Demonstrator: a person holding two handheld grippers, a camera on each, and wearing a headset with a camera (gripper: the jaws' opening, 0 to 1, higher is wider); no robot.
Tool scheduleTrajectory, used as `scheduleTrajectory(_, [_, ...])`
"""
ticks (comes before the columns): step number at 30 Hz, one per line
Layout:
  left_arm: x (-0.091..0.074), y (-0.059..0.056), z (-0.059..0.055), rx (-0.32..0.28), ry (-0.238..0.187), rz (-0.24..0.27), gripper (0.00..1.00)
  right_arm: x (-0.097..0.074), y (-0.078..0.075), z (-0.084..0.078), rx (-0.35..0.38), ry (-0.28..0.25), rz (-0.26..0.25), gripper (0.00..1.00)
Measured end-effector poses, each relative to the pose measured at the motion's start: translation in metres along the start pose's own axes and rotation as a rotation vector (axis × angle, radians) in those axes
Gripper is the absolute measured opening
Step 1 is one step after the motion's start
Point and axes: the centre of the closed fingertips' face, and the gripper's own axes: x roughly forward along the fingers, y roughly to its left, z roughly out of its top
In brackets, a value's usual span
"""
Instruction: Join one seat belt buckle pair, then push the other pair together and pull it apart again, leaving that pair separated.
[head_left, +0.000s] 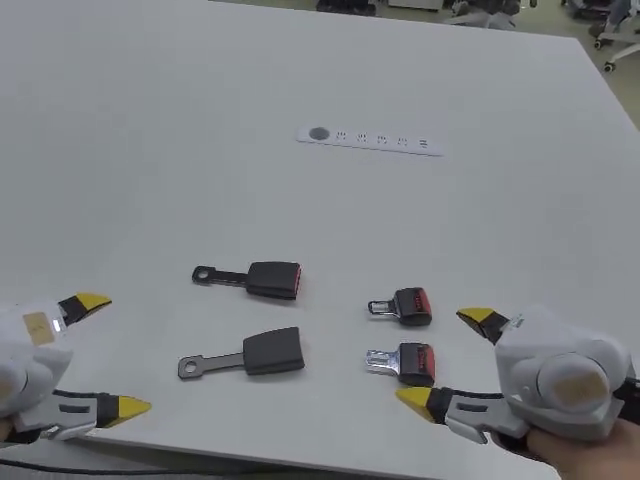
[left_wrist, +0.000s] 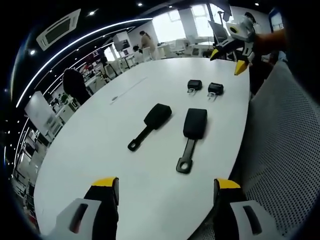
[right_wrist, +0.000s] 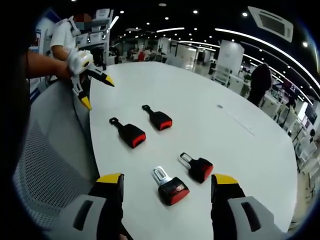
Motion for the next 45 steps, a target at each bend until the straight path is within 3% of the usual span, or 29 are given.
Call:
scheduleTrajectory(4, [0.007,-0.005,0.017,0.019,-0.004,-0.035,0.74,0.002,-0.002,-0.002,0.001,0.008,0.007,0.67])
scheduleTrajectory(8, [0.019,-0.013,0.023,0.025,0.004,-0.086,0.64,0.004,-0.002,-0.004,-0.005,0.018,0.022,0.63])
scheduleTrajectory(17, [0.048,-0.024,0.042,0.073,0.034,-0.161,0.59,0.013,-0.005,-0.006,-0.061,0.043,0.051,0.58])
scheduleTrajectory(23, [0.067,-0.041,0.054,0.125,0.032,-0.212,0.5,0.024,-0.009,-0.014,-0.122,0.086,0.079,0.54])
scheduleTrajectory(31, [0.094,-0.052,0.058,0.11,0.051,-0.265,0.48,0.04,-0.015,-0.026,-0.173,0.129,0.113,0.45])
scheduleTrajectory(35, [0.104,-0.055,0.058,0.131,0.055,-0.275,0.44,0.049,-0.017,-0.032,-0.192,0.151,0.143,0.42])
scheduleTrajectory(41, [0.119,-0.056,0.053,0.173,0.091,-0.288,0.42,0.057,-0.013,-0.038,-0.214,0.18,0.223,0.33])
scheduleTrajectory(45, [0.122,-0.061,0.063,0.177,0.081,-0.311,0.42,0.058,-0.01,-0.044,-0.232,0.215,0.266,0.34])
